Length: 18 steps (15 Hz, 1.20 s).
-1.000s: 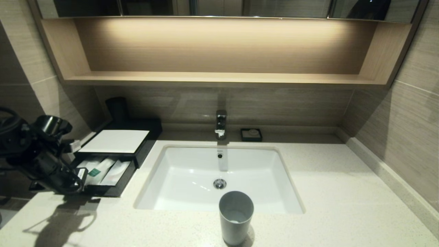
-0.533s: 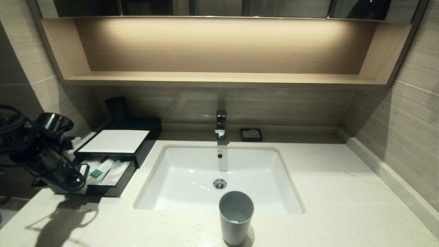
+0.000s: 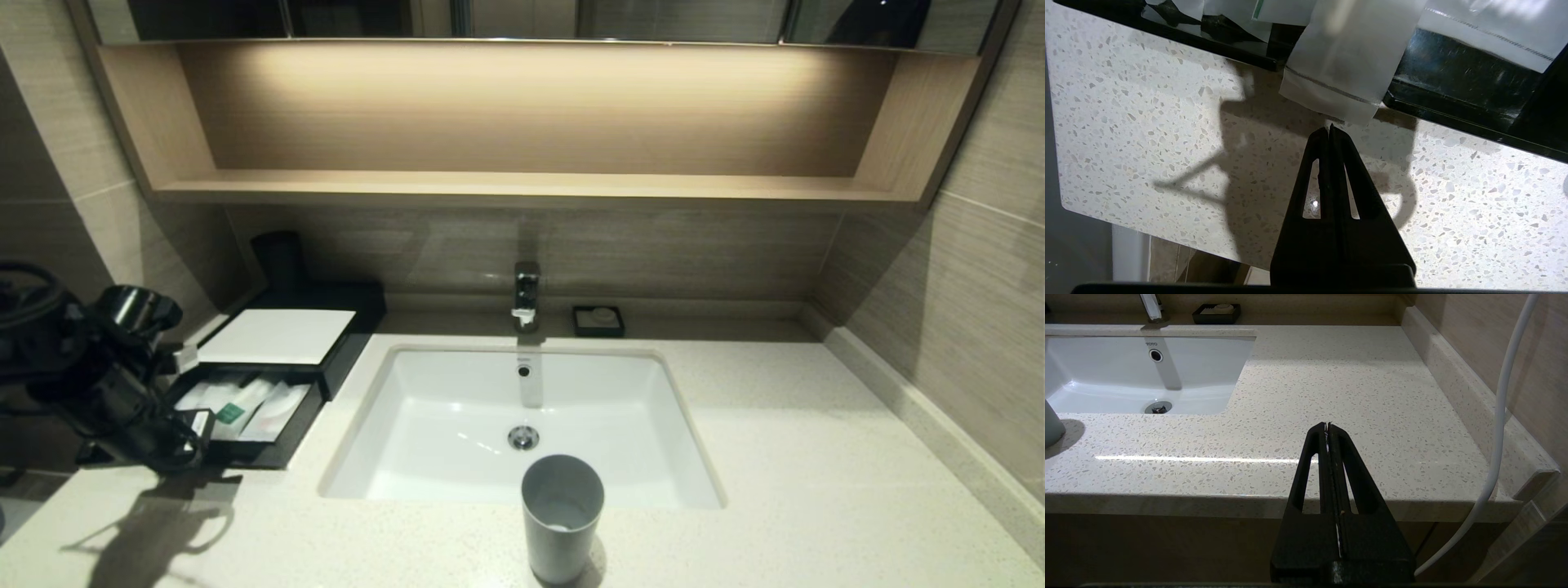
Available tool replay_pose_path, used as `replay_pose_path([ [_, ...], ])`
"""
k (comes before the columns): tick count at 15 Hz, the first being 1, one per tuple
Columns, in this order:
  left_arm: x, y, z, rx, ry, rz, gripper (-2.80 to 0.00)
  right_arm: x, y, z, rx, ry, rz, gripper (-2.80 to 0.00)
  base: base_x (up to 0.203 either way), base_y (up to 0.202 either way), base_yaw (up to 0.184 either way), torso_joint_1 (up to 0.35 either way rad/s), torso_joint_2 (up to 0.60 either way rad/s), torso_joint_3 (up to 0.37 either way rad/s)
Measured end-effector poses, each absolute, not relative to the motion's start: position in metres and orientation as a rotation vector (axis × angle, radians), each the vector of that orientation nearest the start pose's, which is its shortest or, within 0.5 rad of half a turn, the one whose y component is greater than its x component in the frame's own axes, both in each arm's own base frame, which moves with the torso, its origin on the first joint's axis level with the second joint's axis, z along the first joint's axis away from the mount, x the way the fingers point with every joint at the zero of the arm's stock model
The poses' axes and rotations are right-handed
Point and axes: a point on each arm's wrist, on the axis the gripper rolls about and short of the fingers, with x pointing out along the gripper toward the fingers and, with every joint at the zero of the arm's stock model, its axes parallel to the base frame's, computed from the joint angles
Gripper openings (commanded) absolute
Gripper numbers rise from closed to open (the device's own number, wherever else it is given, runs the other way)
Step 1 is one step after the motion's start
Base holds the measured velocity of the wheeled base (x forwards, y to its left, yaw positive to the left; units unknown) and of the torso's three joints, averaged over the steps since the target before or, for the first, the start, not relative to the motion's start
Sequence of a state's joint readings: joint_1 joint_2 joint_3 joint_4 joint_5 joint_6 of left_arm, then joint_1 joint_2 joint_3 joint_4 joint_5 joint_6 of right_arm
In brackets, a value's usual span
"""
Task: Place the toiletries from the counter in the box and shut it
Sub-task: Place the bathroom toiletry into the drawer
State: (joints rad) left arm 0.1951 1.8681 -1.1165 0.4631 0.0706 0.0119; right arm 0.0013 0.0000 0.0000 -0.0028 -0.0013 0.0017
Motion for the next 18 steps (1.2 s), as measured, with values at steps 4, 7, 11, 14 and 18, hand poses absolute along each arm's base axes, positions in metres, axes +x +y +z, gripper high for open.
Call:
replay_pose_path([
  [4, 0.2953, 0.0602, 0.1208, -0.068, 1.238, 0.225, -2.8, -0.0228, -0.0001, 0.0757, 0.002, -0.003, 0.0, -2.8, 0.0, 0.0, 0.0, 0.0, 0.0, 0.0],
  [7, 0.294, 0.0602, 0.1185, -0.061, 1.247, 0.236, -2.8, -0.0228, -0.0001, 0.0758, 0.002, -0.003, 0.0, -2.8, 0.0, 0.0, 0.0, 0.0, 0.0, 0.0],
  [11, 0.296, 0.0607, 0.1155, -0.053, 1.21, 0.248, -2.8, -0.0228, -0.0001, 0.0758, 0.002, -0.003, 0.0, -2.8, 0.0, 0.0, 0.0, 0.0, 0.0, 0.0],
  [14, 0.2958, 0.0609, 0.1157, -0.049, 1.203, 0.256, -2.8, -0.0228, -0.0001, 0.0758, 0.002, -0.003, 0.0, -2.8, 0.0, 0.0, 0.0, 0.0, 0.0, 0.0],
  [18, 0.2955, 0.0609, 0.1181, -0.051, 1.193, 0.258, -2.8, -0.0228, -0.0001, 0.0757, 0.001, -0.002, 0.0, -2.8, 0.0, 0.0, 0.0, 0.0, 0.0, 0.0],
])
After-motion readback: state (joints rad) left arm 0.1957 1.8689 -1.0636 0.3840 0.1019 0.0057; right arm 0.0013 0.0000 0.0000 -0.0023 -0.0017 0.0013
